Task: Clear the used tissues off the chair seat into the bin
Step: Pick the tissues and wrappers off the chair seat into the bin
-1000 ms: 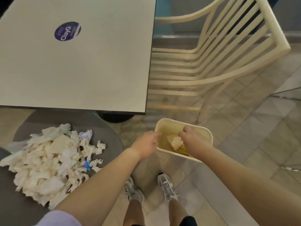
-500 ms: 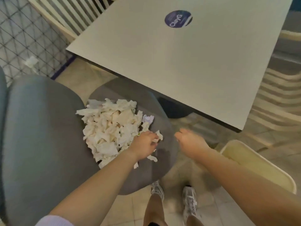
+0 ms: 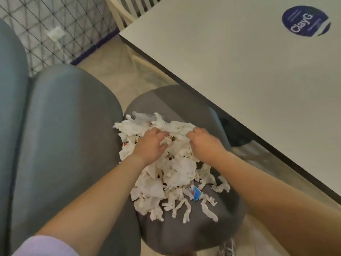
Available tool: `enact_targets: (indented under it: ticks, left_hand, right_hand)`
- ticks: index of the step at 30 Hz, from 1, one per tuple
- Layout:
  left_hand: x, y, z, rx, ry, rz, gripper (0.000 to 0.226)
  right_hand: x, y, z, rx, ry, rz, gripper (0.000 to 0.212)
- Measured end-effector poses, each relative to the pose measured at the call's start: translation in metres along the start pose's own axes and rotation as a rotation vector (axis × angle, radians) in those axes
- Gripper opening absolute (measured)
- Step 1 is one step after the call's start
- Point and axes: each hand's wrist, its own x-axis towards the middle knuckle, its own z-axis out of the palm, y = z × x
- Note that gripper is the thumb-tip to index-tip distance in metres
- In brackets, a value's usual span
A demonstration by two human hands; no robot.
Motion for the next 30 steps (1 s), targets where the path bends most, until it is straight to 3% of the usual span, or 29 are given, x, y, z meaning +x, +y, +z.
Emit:
enact_targets:
  ticks: [3, 7, 11, 14, 17, 22, 30]
  left_hand:
    - [0.025, -0.01, 0.002, 0.027, 0.061, -0.017, 0.059]
    - [0.055, -0.013, 0.014, 0.105, 0.017, -0.007, 0.07]
    - [0.087, -0.022, 0.03, 0.131, -0.141, -0.036, 0.051]
    - [0.091, -0.035, 0.037, 0.076, -0.092, 0.011, 0.033]
    - [0.092, -0.051, 0.038, -0.014, -0.063, 0.039, 0.021]
    - [0.093, -0.056, 0.027, -0.117, -0.006, 0.037, 0.023]
    - [0.077, -0.042, 0.006, -0.002, 0.17, 0.111, 0.037]
  right_hand:
    - [0.037, -0.004, 0.006, 0.009, -0.071, 0.076, 0.03]
    - [0.066, 0.002, 0.018, 0.058, -0.125, 0.203, 0.045]
    - [0.091, 0.012, 0.037, 0.126, -0.243, 0.248, 0.079]
    - [0.113, 0.015, 0.047, 0.165, -0.316, 0.259, 0.086]
    - [0.129, 0.013, 0.057, 0.135, -0.36, 0.204, 0.076]
    - [0.134, 0.003, 0.063, 0.023, -0.286, 0.121, 0.028]
    - [0.116, -0.004, 0.039, 0.162, -0.162, 0.125, 0.022]
